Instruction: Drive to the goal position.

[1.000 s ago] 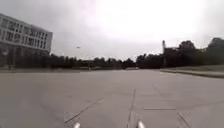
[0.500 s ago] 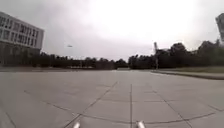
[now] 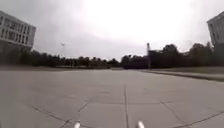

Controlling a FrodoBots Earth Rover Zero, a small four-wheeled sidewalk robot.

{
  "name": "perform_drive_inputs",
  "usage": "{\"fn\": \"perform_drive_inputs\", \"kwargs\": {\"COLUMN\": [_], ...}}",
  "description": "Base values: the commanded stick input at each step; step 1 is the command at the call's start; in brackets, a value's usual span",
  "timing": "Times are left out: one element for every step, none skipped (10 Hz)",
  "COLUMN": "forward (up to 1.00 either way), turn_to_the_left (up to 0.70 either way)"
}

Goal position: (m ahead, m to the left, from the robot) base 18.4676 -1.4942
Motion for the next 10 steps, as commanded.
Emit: {"fn": "perform_drive_inputs", "kwargs": {"forward": [0.85,0.85,0.85,0.85,0.85,0.85,0.85,0.85,0.85,0.85], "turn_to_the_left": [0.0,0.0,0.0,0.01,0.03,0.1,0.15,0.13,0.06,0.0]}}
